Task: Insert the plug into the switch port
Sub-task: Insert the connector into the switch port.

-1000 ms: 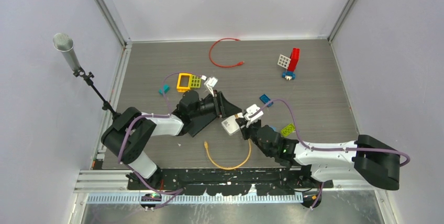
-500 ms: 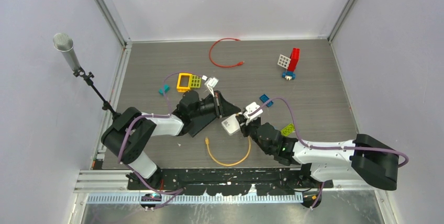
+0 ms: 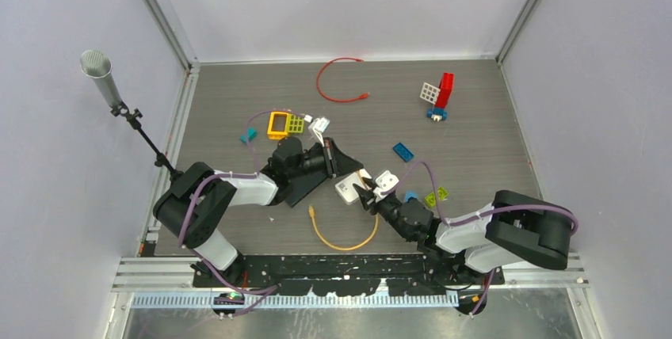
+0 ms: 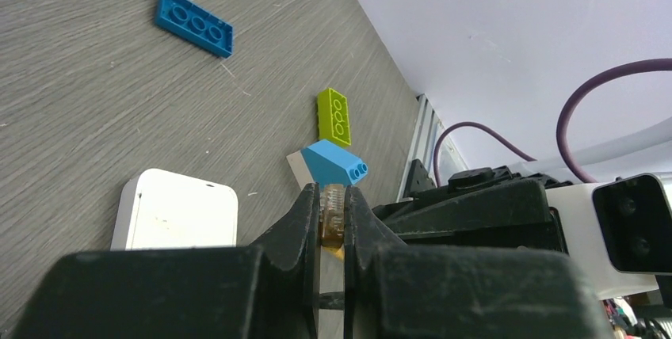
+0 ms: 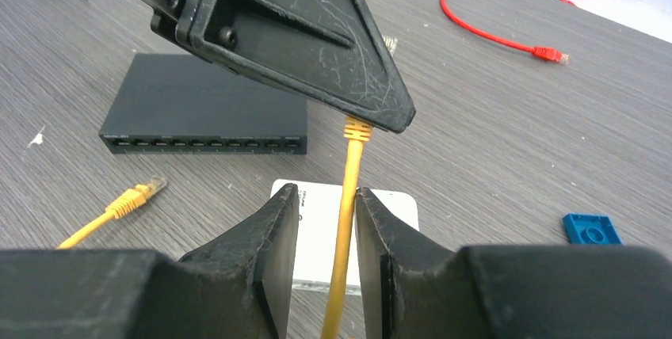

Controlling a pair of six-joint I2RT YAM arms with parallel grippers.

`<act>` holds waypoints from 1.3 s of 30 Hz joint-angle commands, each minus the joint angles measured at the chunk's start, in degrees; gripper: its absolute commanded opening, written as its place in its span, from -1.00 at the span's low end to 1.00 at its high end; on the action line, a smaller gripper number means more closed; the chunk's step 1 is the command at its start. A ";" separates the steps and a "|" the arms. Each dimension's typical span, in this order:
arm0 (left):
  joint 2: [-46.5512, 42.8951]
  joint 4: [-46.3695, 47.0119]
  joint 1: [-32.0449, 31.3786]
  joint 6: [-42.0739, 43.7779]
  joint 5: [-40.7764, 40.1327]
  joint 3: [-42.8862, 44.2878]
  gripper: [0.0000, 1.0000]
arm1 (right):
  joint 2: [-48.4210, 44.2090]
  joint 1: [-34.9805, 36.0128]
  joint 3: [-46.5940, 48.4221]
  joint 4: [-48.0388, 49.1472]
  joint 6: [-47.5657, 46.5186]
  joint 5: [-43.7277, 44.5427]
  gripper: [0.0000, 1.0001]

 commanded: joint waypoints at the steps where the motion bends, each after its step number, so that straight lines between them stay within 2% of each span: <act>1: -1.73 1.30 0.01 0.43 -0.70 0.70 -1.00 | 1.89 -0.09 -1.12 14.70 -1.20 -1.28 -0.27; 15: -1.22 1.58 0.03 0.35 -0.41 0.87 -1.00 | 1.59 -0.12 -1.67 14.79 -2.27 1.83 -0.35; 20: -1.11 1.93 0.02 0.16 -0.18 0.81 -1.00 | 2.90 -0.04 -1.07 14.76 -2.32 2.23 -0.48; 27: -0.93 2.20 0.01 -0.01 0.07 0.88 -1.00 | 4.87 -0.05 0.00 14.73 -2.72 2.58 -0.51; 31: -0.83 2.30 0.03 -0.01 0.09 0.81 -1.00 | 5.19 -0.05 0.19 14.72 -2.81 2.92 -0.60; 36: -0.43 2.57 0.01 -0.09 0.33 0.94 -1.00 | 5.19 -0.07 0.59 14.72 -3.14 2.95 -0.47; 39: -0.19 2.90 0.02 -0.18 0.39 0.95 -1.00 | 5.27 -0.05 0.88 14.72 -3.45 2.92 -0.46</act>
